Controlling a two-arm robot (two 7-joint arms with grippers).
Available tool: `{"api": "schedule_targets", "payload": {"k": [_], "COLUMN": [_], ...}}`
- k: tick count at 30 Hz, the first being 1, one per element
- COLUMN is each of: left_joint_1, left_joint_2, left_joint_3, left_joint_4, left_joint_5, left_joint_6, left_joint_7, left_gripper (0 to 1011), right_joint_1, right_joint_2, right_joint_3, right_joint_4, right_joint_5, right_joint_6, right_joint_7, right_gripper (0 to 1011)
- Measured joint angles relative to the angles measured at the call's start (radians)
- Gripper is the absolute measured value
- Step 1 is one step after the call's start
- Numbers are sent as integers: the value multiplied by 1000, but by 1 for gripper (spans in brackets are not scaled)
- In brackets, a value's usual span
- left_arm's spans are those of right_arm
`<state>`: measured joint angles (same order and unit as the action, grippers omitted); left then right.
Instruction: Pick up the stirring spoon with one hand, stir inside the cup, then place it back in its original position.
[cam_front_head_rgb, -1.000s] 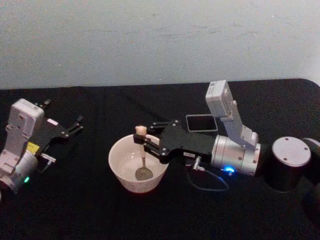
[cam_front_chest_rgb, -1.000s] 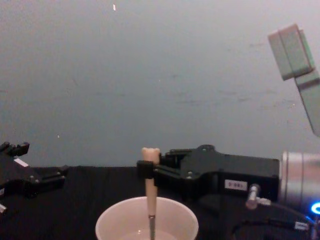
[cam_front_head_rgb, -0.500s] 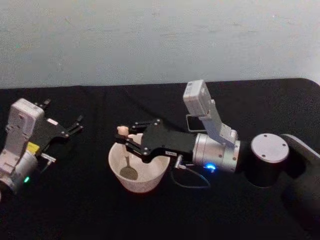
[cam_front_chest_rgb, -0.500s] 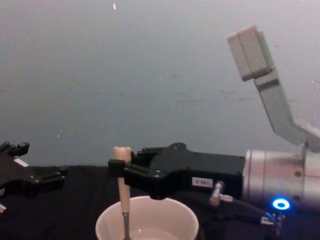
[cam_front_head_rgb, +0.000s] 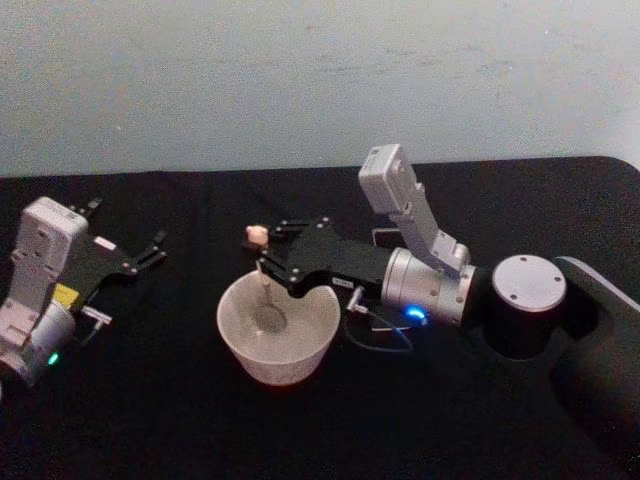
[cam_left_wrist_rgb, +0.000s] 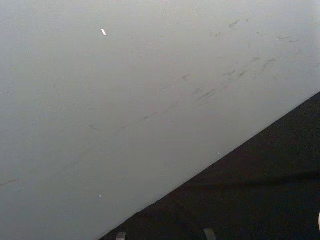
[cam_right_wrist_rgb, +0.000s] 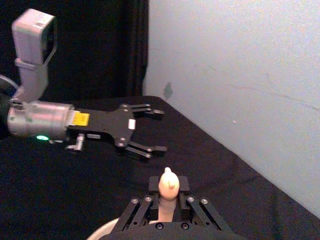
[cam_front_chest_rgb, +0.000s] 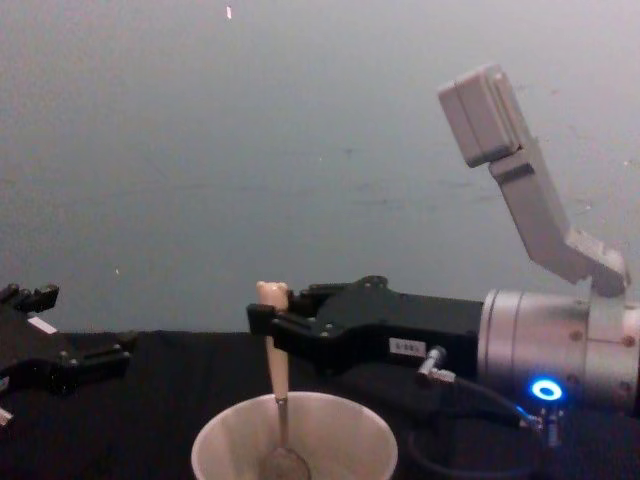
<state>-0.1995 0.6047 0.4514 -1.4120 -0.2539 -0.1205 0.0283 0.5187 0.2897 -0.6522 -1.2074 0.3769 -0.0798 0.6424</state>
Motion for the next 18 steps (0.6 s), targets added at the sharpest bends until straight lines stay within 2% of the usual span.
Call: {"api": "schedule_targets", "payload": {"k": [7, 18], "left_joint_1": [0, 0], "left_joint_2": [0, 0], "left_joint_3": [0, 0], "left_joint_4": [0, 0], "left_joint_5": [0, 0], "left_joint_6": [0, 0], "left_joint_7": [0, 0], "left_gripper": [1001, 1001], "right_joint_1": [-25, -105], "right_joint_2": [23, 84], "right_joint_3": [29, 58], "right_joint_4": [-21, -134], "right_joint_5": [-5, 10], "right_joint_6": [15, 40], "right_joint_7": [-20, -13], "right_gripper": [218, 218]}}
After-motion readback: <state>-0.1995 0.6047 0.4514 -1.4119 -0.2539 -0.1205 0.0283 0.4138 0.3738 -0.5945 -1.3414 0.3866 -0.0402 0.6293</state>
